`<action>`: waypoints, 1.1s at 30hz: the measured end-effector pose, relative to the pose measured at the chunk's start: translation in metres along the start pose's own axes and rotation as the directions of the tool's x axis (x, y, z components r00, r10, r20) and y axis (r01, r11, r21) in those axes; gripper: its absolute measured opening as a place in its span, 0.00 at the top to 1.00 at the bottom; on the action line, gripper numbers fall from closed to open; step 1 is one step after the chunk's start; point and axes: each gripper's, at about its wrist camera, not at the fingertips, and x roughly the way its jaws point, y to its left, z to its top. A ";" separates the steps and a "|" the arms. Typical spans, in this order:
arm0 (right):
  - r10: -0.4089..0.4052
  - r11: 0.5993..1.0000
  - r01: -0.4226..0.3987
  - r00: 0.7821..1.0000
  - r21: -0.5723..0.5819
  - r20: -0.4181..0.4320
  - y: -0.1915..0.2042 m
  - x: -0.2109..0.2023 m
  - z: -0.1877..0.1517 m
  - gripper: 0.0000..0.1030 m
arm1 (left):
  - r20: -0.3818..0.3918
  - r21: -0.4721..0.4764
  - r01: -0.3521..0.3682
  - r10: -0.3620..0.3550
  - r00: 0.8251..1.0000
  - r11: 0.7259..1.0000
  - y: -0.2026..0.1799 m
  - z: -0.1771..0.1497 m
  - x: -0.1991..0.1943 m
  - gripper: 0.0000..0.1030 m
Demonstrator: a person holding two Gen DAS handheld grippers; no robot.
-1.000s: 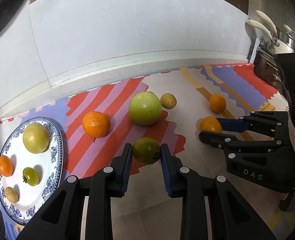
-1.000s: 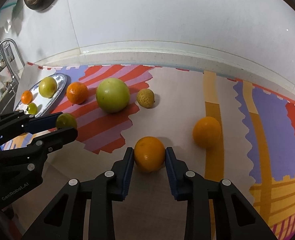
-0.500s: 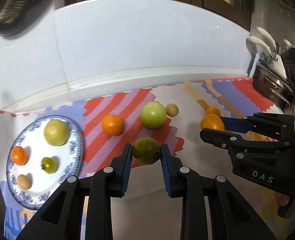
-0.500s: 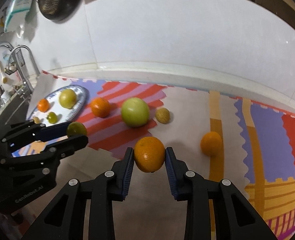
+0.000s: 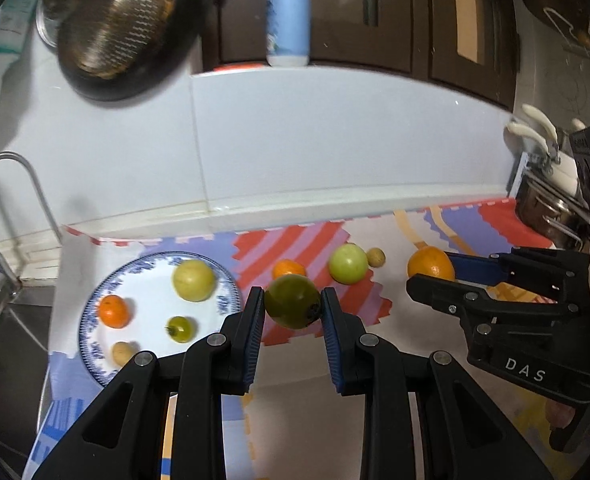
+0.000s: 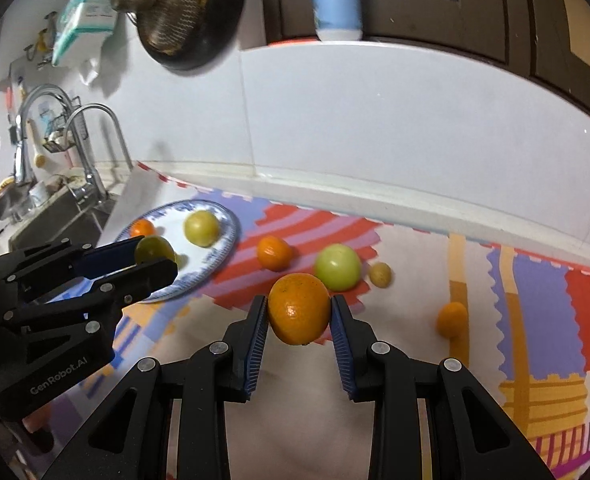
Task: Organize fruits
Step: 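Carry the green tomato and the orange over the patterned plate with both tools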
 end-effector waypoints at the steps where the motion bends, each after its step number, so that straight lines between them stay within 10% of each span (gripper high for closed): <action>1: 0.004 1.000 -0.004 1.000 -0.001 0.005 0.003 -0.002 0.001 0.68 | 0.004 -0.003 -0.004 0.004 1.000 1.000 0.002 0.000 -0.003 0.72; 33: 0.172 0.978 -0.169 0.985 -0.122 0.010 0.122 0.058 0.058 0.68 | -0.019 -0.106 -0.211 0.210 0.977 0.972 0.136 -0.010 -0.022 0.72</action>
